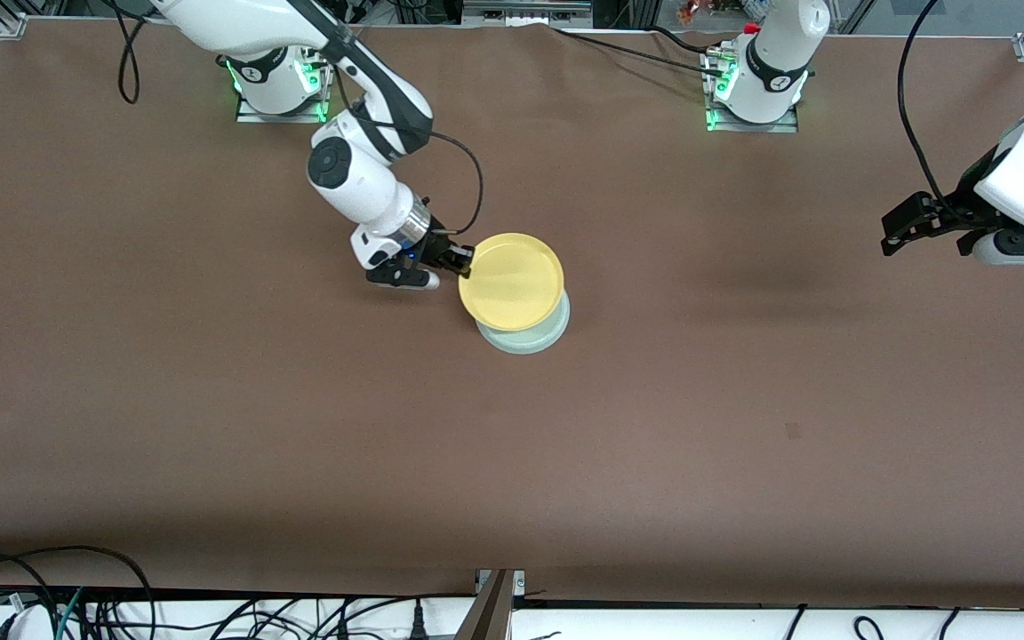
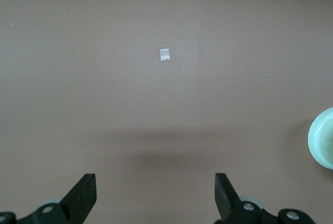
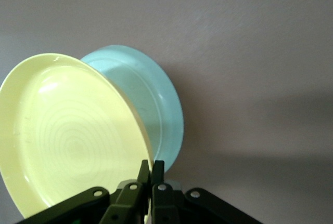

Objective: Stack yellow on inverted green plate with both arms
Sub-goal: 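Carry the yellow plate with the right gripper onto the green plate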

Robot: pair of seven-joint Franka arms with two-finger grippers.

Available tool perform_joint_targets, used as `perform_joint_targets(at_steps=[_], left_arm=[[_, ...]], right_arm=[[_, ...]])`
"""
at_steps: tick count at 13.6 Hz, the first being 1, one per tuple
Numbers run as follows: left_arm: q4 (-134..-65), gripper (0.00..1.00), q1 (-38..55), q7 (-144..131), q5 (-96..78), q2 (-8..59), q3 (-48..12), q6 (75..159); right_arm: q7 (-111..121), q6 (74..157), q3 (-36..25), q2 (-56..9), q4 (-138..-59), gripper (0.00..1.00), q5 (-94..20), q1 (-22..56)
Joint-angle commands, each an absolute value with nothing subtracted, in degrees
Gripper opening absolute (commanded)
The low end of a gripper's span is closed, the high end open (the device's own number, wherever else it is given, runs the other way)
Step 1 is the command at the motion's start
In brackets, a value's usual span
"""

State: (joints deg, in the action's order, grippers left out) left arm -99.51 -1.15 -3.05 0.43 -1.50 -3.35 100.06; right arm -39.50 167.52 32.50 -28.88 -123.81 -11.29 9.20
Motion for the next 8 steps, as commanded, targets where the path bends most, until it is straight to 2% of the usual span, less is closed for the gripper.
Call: perform_joint_targets(at_steps=[1,8], left_arm=[[-98.5,1.00,-1.2,-2.1,-0.5,-1.1,-3.7,99.8],[-98.4,1.00,-1.2,-2.0,-0.3,-1.2,-4.0,98.1]], right_arm=[[-39.5,171.3,31.9,-31.6,-123.2,0.00,-12.6,10.6],[-39.3,170.8,30.9,-32.0,-123.3,0.00,-12.5,10.8]])
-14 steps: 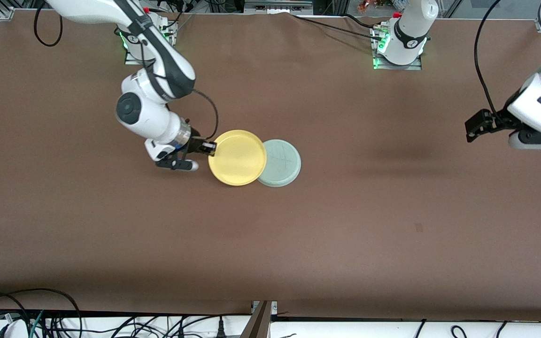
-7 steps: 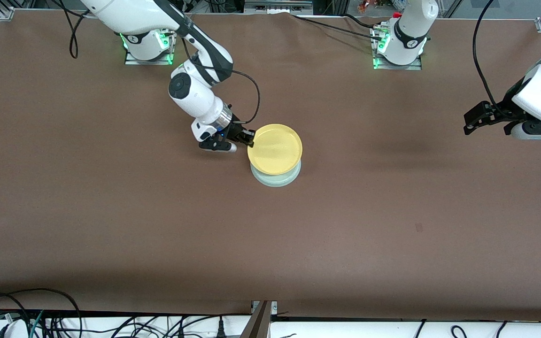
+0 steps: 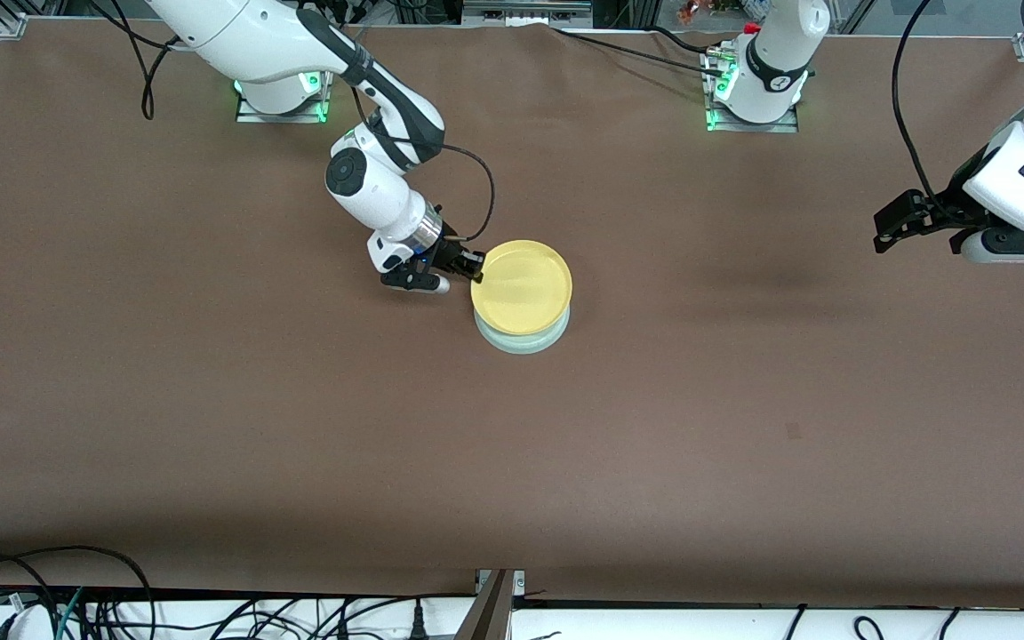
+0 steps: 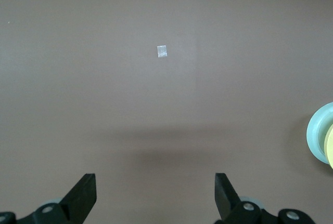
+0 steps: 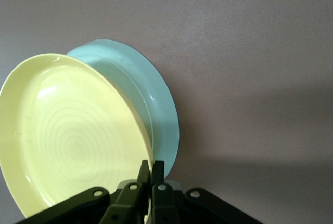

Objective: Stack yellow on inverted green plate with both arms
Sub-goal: 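Lower the yellow plate onto the green plate and open the right gripper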

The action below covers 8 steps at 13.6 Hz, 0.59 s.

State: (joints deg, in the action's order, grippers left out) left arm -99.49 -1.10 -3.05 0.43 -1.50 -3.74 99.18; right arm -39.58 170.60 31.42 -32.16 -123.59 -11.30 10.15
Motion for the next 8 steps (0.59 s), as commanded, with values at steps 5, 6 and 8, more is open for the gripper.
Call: perform_joint_targets(at_steps=[5,6,8], left_arm=[[-98.4,1.00,-1.2,-2.0,-0.3,-1.2,-4.0,98.1],[-98.4,1.00,-1.2,-2.0,-0.3,-1.2,-4.0,98.1],[-98.4,1.00,-1.2,-2.0,-0.3,-1.2,-4.1,98.1]], right_arm=[[-39.5,170.9,26.6,-32.9,-122.9,0.00,-12.4,14.9],[-39.5,170.9,26.3,-32.9,-122.9,0.00,-12.4,15.3],[-39.5,171.0,26.2,-33.4,-122.5,0.00,-12.4,15.3]])
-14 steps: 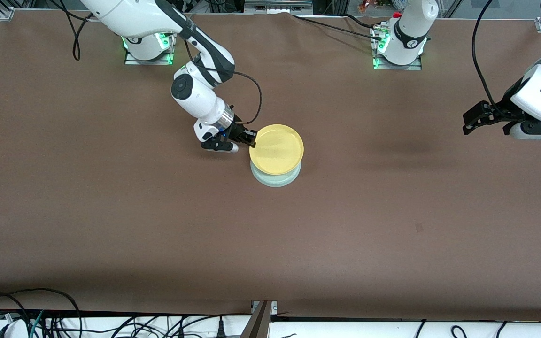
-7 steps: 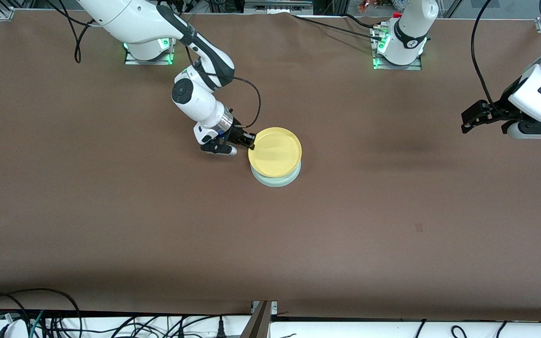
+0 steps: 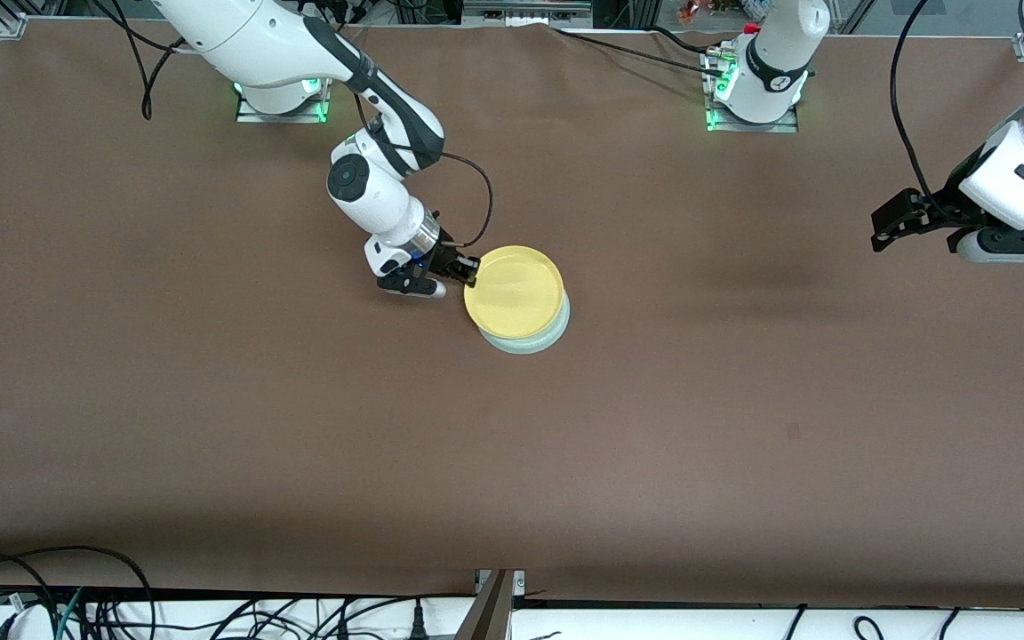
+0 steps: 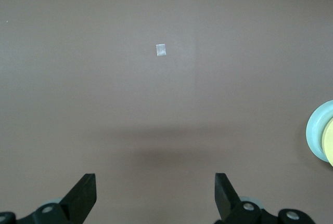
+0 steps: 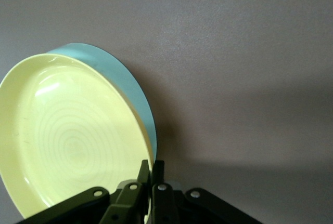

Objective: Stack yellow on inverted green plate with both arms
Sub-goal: 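Lower the yellow plate onto the green plate and open the right gripper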

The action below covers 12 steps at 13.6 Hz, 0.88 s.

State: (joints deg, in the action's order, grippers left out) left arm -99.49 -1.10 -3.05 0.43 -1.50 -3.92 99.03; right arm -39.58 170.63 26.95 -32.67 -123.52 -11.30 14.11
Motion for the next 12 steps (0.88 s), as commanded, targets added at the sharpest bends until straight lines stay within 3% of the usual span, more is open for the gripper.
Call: perform_joint_targets(at_steps=[1,10,11,12], left_arm=[[-98.4,1.00,-1.2,-2.1,-0.3,-1.2,-4.0,98.1],[-98.4,1.00,-1.2,-2.0,-0.3,-1.2,-4.0,98.0],[-98.4,1.00,-1.2,-2.0,-0.3,-1.2,-4.0,98.0],[-98.4,1.00,-1.2,-2.0,-0.3,-1.1,-4.0,98.1]], right_arm=[[-39.5,171.2,26.2,-33.6,-122.2,0.00,-12.4,15.3],[-41.1,171.1,26.2,-35.0,-120.0,0.03,-12.5,15.4],[-41.1,171.0,26.2,-35.1,-119.7,0.11,-12.5,15.4],[-41.1,171.0,26.2,-35.1,-119.7,0.43,-12.5,15.4]])
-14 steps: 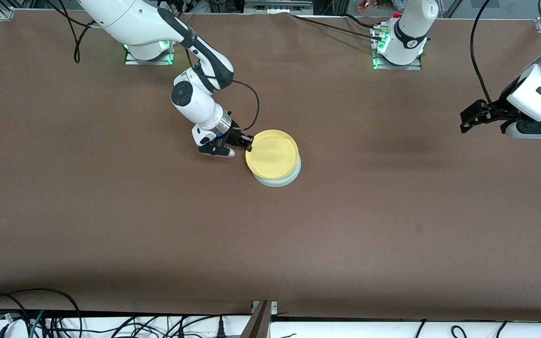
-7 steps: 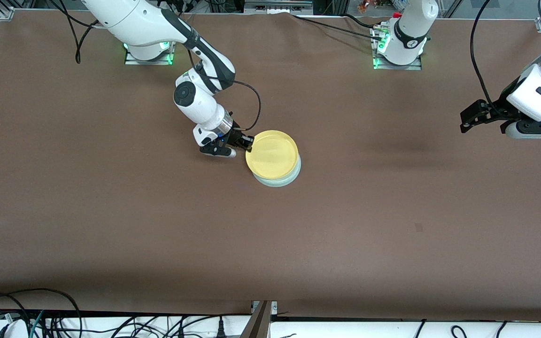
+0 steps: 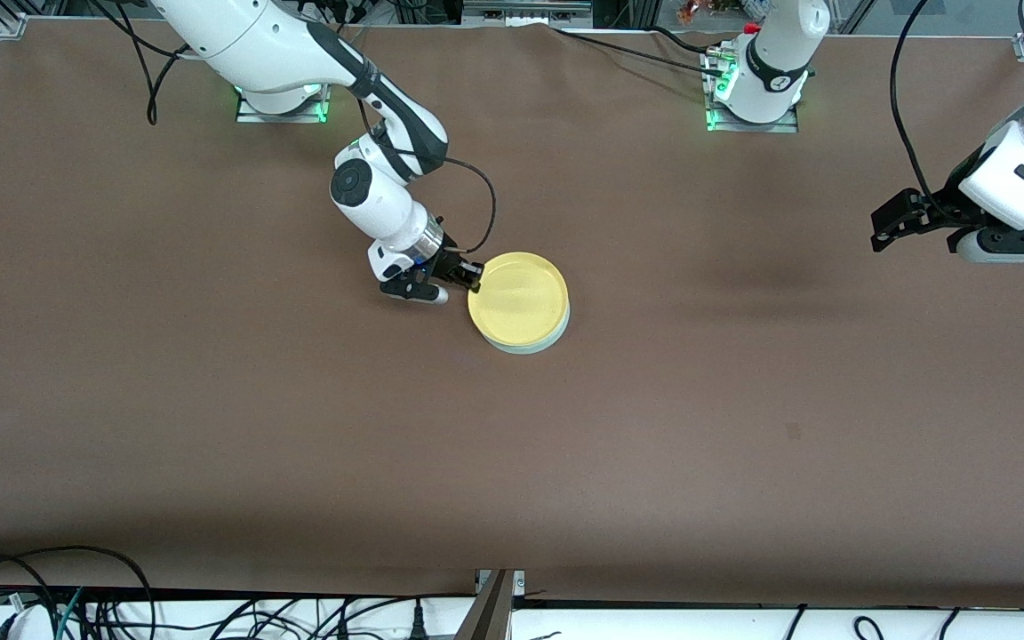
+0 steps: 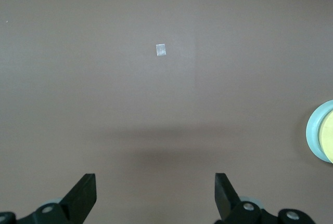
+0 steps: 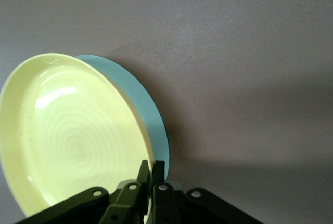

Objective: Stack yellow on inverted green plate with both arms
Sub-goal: 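Lower the yellow plate onto the green plate and open the right gripper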

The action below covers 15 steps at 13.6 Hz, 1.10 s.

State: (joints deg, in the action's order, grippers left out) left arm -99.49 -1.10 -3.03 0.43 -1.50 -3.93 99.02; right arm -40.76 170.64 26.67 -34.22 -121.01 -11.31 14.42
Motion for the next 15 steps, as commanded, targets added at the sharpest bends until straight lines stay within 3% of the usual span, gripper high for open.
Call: perform_joint_targets(at_steps=[1,2,3,7,15], left_arm=[[-98.4,1.00,-1.2,-2.0,-0.3,-1.2,-4.0,98.1],[-98.4,1.00,-1.2,-2.0,-0.3,-1.2,-4.0,98.1],[-98.4,1.00,-1.2,-2.0,-0.3,-1.2,-4.0,98.1],[-98.4,1.00,-1.2,-2.1,-0.3,-1.2,-4.0,98.0],[-98.4,1.00,-1.2,-2.1,-0.3,-1.1,-4.0,98.0]], right_arm=[[-41.1,171.0,26.2,-35.1,-119.7,0.83,-12.5,15.4],[-41.1,170.9,26.2,-35.0,-119.7,0.98,-12.5,15.4],[-41.0,170.9,26.2,-34.8,-119.7,0.99,-12.5,15.3],[-41.0,169.5,26.2,-32.6,-119.8,1.00,-12.5,15.1],[-40.8,152.6,20.2,-17.1,-118.8,1.00,-12.3,15.0]])
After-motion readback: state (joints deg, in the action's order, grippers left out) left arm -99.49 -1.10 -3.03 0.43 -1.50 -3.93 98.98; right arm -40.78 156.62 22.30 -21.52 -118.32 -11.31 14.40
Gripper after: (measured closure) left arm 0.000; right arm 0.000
